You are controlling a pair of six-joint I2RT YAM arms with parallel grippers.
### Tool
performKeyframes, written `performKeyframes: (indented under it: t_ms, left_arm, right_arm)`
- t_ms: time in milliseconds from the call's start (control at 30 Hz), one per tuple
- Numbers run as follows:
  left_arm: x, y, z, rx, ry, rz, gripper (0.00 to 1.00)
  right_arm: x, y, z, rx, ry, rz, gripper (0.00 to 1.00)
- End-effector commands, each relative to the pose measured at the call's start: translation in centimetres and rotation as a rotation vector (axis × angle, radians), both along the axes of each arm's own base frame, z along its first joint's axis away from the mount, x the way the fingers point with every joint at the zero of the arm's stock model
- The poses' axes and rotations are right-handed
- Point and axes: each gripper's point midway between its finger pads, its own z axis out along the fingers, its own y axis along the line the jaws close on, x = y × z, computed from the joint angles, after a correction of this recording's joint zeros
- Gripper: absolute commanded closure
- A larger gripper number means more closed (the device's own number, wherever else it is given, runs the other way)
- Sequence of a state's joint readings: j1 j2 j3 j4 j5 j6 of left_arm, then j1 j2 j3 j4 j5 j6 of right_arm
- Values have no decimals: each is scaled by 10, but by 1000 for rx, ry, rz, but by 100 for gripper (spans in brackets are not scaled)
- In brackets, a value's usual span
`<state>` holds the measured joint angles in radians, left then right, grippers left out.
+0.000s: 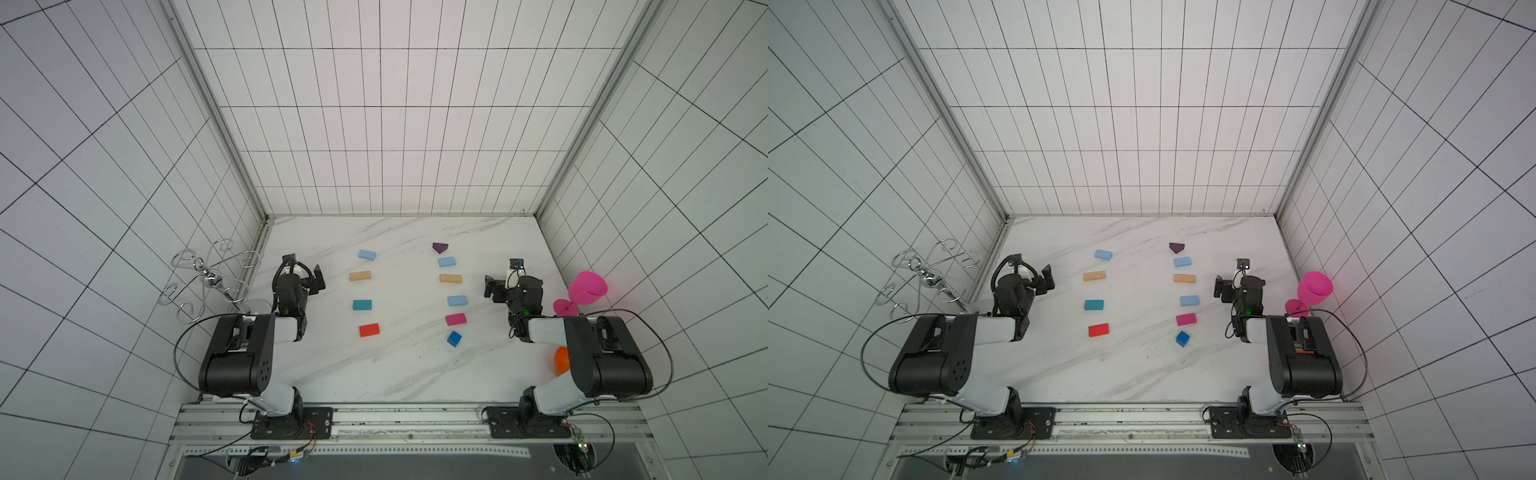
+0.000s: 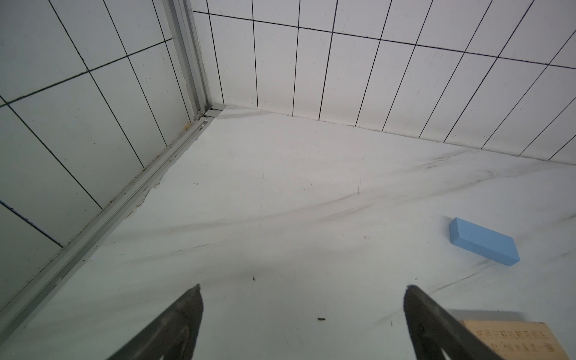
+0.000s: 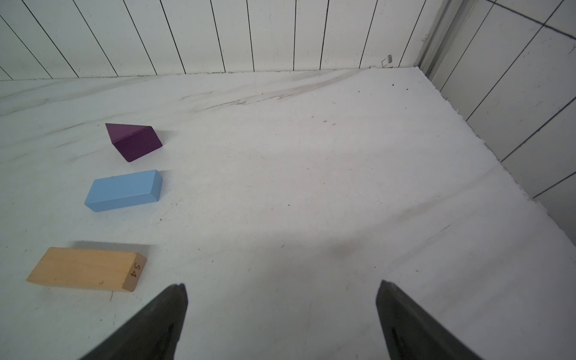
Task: Assemble a heart with building blocks
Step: Pick up the building block from the center of the board.
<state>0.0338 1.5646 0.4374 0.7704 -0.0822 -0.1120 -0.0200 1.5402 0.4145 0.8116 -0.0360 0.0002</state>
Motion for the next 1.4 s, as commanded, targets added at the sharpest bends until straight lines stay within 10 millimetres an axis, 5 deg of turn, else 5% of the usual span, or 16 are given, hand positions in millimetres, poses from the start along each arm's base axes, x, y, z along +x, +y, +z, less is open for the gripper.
performKeyframes:
  t_ms: [0, 67, 200, 333, 467, 633, 800, 1033, 1367]
  left_arm:
    - [5, 1, 5, 13, -18, 2, 1]
    - [3, 0, 5, 15, 5, -4, 2]
    - [16, -6, 34, 50, 62, -17, 1]
    - [31, -30, 68, -17, 146, -12, 2]
    - [24, -71, 75, -33, 243, -43, 2]
    - [-16, -130, 54, -30, 351, -145, 2]
    - [-53, -139, 31, -80, 439, -132, 1]
    - [-82, -132, 17, -128, 497, -123, 1]
    - [-88, -125, 20, -110, 496, -104, 1]
  right_arm:
    - [8, -3, 6, 10, -6, -10, 2]
    - [8, -14, 18, -2, -41, -81, 1]
    - [17, -38, 65, 24, 178, -260, 1]
    - [58, -7, 118, 113, 82, -130, 1]
    - [95, 60, 142, 104, 180, 110, 1]
    - [118, 139, 102, -59, 476, 400, 2]
    - [132, 175, 62, -71, 600, 482, 3]
    - [155, 181, 10, -172, 683, 447, 1]
    - [172, 172, -20, -176, 694, 393, 4]
